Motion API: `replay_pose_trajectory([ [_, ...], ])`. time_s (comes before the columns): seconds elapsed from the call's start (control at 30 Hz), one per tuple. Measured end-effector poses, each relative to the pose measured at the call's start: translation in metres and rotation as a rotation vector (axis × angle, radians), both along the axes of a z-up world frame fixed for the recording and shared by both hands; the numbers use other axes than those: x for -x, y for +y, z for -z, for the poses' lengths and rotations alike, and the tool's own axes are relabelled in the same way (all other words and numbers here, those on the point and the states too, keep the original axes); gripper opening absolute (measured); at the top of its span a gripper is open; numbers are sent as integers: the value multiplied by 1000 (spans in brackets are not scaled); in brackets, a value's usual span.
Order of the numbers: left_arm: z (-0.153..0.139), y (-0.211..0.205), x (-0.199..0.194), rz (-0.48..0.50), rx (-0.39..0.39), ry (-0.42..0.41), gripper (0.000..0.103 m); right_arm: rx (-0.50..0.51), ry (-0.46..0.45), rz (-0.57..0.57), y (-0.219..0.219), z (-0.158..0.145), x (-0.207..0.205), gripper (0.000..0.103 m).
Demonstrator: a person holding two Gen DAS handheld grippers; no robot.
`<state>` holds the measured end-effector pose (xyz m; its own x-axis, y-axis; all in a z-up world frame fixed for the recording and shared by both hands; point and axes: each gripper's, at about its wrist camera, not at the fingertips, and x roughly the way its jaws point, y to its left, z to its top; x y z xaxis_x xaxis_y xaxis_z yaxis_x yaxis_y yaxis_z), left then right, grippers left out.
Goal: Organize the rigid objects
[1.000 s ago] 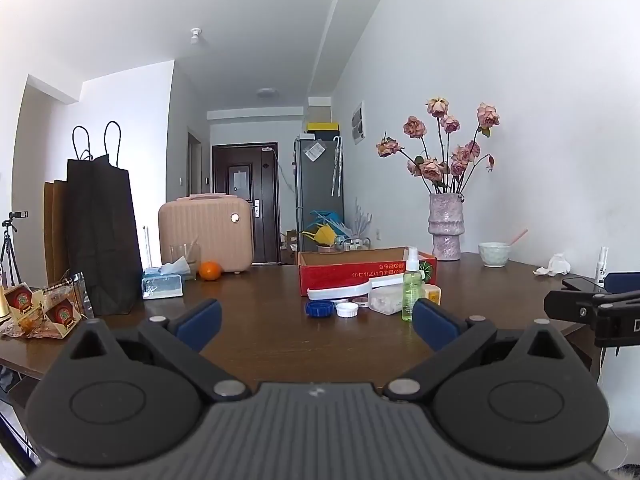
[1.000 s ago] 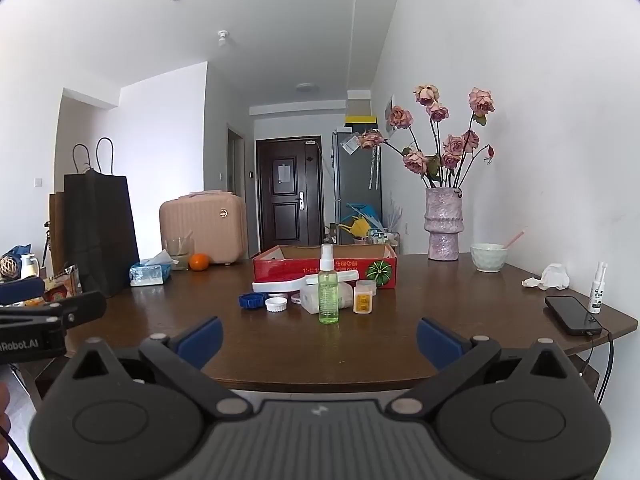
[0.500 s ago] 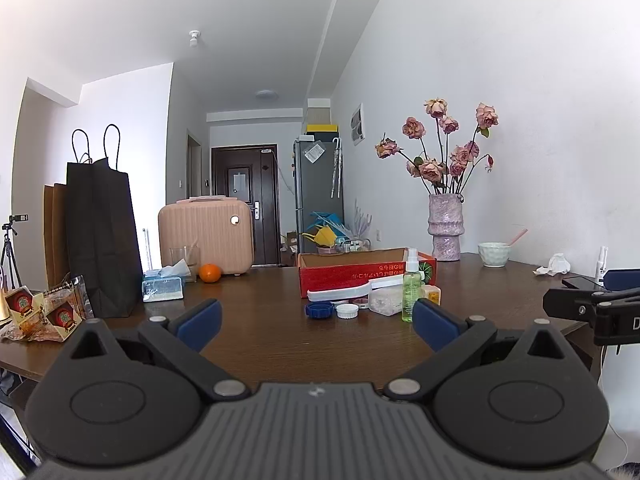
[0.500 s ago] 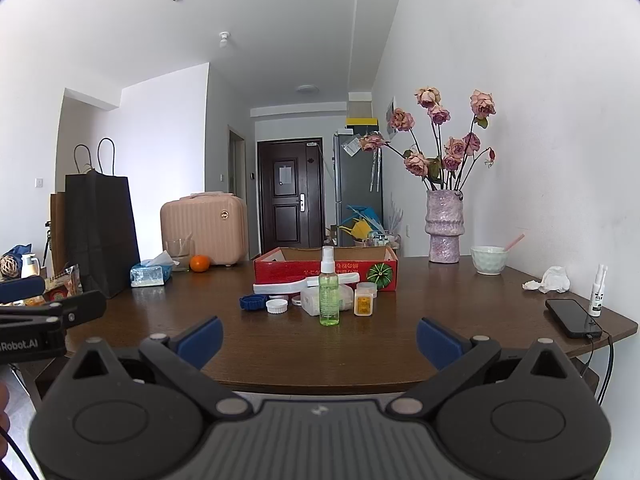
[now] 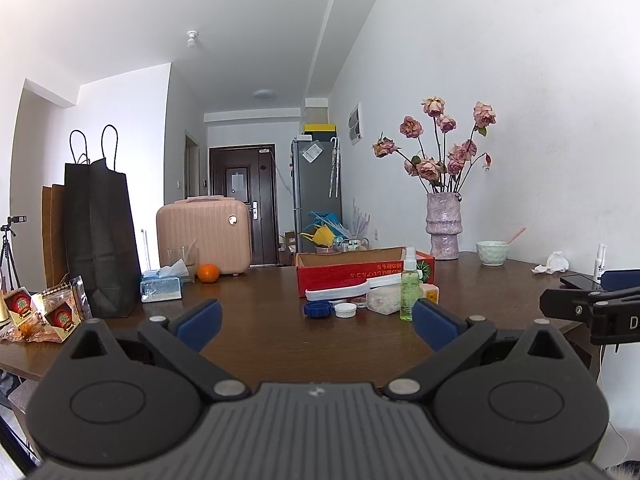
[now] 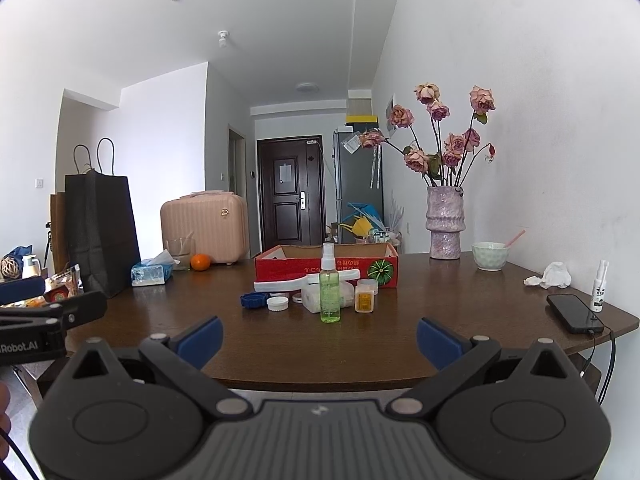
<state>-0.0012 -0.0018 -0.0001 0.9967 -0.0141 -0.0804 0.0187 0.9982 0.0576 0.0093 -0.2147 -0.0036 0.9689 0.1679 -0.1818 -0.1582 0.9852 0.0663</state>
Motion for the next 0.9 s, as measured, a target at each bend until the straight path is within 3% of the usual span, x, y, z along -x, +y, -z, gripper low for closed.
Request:
replay_pose_trajectory([
  [0.9, 0, 1, 1, 4, -6, 0, 103, 2, -1, -3, 2, 3, -2, 103],
])
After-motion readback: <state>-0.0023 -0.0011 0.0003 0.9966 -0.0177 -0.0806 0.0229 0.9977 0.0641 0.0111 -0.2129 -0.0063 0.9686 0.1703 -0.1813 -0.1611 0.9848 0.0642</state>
